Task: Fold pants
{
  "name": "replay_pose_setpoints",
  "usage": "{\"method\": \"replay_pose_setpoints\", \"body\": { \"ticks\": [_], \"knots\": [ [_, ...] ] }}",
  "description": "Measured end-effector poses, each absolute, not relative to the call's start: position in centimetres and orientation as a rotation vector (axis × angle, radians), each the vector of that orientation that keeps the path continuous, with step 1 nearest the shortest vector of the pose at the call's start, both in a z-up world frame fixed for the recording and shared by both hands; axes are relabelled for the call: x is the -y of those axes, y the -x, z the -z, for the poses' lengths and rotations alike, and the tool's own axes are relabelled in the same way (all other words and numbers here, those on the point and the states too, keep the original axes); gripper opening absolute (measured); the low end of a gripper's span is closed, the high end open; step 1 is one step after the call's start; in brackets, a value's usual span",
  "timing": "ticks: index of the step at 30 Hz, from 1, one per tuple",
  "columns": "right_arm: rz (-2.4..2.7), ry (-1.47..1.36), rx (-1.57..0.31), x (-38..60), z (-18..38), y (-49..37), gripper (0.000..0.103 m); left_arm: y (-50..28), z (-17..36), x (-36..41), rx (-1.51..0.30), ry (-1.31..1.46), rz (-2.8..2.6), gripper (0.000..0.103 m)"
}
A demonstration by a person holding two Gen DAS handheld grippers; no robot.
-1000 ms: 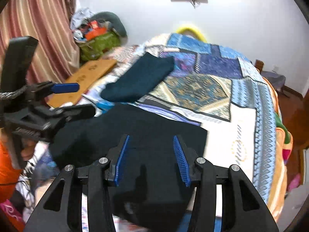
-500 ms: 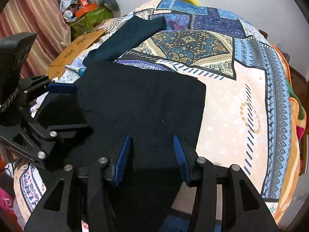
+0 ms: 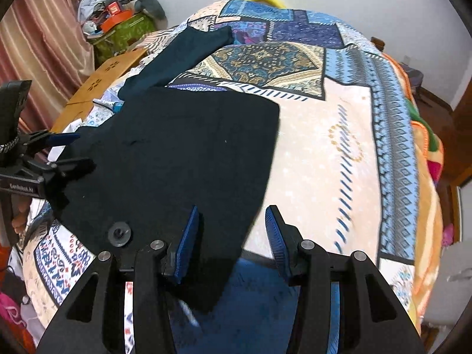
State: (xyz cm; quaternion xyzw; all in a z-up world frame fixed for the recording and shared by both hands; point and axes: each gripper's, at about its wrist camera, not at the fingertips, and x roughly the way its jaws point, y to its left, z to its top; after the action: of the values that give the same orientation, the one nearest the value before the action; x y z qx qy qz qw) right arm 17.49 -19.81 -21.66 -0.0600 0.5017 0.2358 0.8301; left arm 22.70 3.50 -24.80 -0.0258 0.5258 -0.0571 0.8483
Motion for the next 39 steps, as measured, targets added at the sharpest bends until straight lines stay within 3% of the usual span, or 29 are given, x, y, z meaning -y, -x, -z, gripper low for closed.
{"method": "replay_pose_setpoints", "body": {
  "ticks": [7,10,14,26,35,39],
  "knots": [
    [-0.527,0.134,-0.950,18.3,17.3,-16.2,0.044,-19.6,21.3,-8.4,-1.018,0.111,-0.023,0.100],
    [-0.565,0.123,-0.894,16.7,15.7,-15.8,0.052,-17.8,20.1,-11.5,-0.983,0.172,-0.088,0.100],
    [-0.639,0.118,-0.838,13.7,14.4,-15.1,0.052,-15.1,19.8,-15.8,-0.973,0.293,-0.137,0.100],
    [-0.785,0.157,-0.988,5.5,20.0,-14.7,0.053,-8.3,27.4,-22.2,-1.130,0.655,-0.160,0.100],
    [-0.800,0.178,-1.044,5.5,21.9,-14.4,0.054,-8.6,33.2,-21.7,-1.200,1.009,0.000,0.100],
    [-0.808,0.177,-1.038,5.3,22.1,-14.4,0.055,-10.0,33.8,-21.9,-1.187,1.027,-0.020,0.100]
  ]
}}
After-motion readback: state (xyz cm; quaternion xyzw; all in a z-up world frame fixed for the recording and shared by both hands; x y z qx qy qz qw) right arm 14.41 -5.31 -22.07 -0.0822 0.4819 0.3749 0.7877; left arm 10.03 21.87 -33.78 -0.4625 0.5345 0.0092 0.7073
